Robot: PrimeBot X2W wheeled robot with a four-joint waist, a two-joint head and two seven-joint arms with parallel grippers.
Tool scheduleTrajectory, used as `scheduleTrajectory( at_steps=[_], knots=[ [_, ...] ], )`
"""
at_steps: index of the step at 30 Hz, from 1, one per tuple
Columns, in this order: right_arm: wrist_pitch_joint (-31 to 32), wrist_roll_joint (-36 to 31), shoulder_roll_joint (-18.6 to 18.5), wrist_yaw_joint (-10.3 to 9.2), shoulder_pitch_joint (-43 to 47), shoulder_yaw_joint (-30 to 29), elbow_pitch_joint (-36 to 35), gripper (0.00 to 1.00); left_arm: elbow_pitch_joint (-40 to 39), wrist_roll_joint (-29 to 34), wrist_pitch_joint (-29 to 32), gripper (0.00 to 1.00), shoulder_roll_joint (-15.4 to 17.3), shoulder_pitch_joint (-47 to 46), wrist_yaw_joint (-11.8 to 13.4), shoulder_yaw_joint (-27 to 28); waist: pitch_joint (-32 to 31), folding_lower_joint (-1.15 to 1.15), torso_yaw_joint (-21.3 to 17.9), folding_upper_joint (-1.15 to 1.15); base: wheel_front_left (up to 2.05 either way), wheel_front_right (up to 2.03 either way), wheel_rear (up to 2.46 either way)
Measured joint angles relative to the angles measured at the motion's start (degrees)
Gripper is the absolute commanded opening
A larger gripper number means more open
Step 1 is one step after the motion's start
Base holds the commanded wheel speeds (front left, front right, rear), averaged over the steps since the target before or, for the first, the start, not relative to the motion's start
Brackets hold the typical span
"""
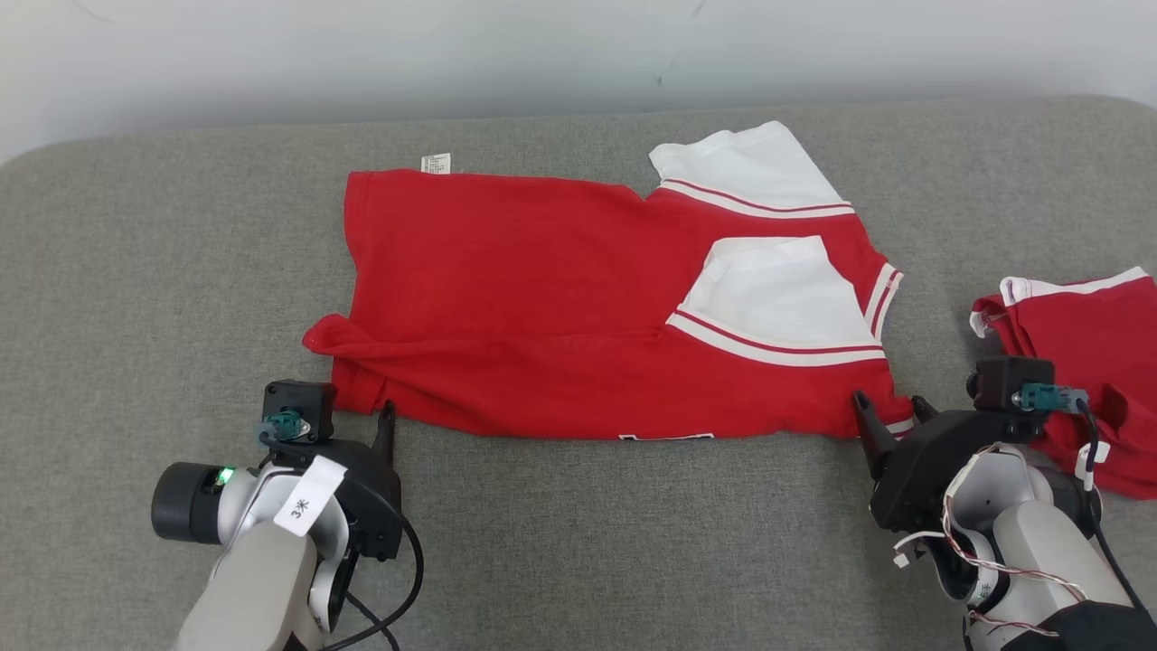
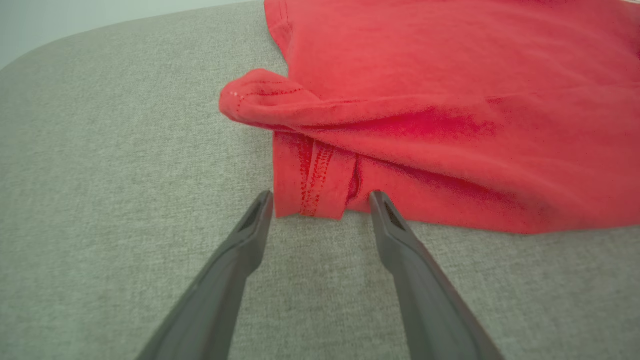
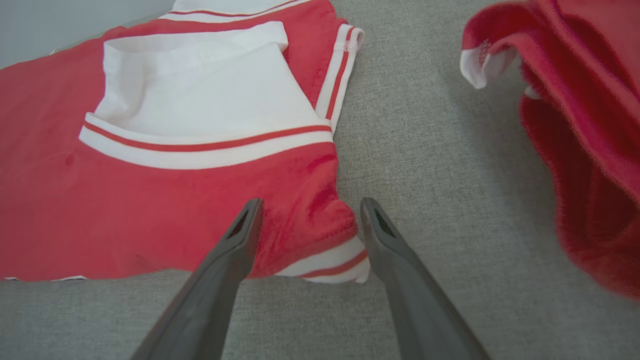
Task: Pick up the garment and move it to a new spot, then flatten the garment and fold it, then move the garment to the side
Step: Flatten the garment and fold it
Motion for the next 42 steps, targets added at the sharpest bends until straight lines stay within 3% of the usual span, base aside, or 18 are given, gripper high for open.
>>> scheduleTrajectory(
  at_steps=[11, 25, 35, 40, 42],
  knots=[
    [6.20, -0.11, -1.63, -1.11, 0.36, -0.38, -5.41, 1.00, -1.67, 0.92, 3.07, 1.00, 0.18, 0.24, -0.92, -1.08, -2.14, -0.01, 0.18, 0.00, 0.00, 0.00, 0.00],
    [14.71, -0.21, -2.26, -2.19, 0.41, -0.10, -6.58, 1.00, -2.08, -0.63, 8.24, 1.00, -0.46, 0.24, -2.00, -1.32, -0.96, -0.01, 0.35, 0.00, 0.00, 0.00, 0.00],
    [18.39, -0.44, -2.29, -2.69, 0.37, -0.52, -7.44, 0.49, -3.14, -0.63, 10.15, 1.00, -0.38, -0.12, -2.00, -1.36, -0.33, -0.01, 0.50, 0.00, 0.00, 0.00, 0.00],
    [19.64, -0.70, -2.16, -3.07, 0.28, -0.86, -7.71, 0.47, -3.52, -0.63, 10.69, 1.00, -0.11, -0.66, -2.01, -1.36, -0.04, -0.01, 0.59, 0.00, 0.00, 0.00, 0.00],
    [20.15, -0.79, -2.13, -3.11, 0.27, -1.11, -7.81, 0.51, -3.68, -0.62, 10.87, 1.00, -0.04, -1.05, -2.00, -1.36, 0.07, -0.01, 0.63, 0.00, 0.00, 0.00, 0.00]
  ],
)
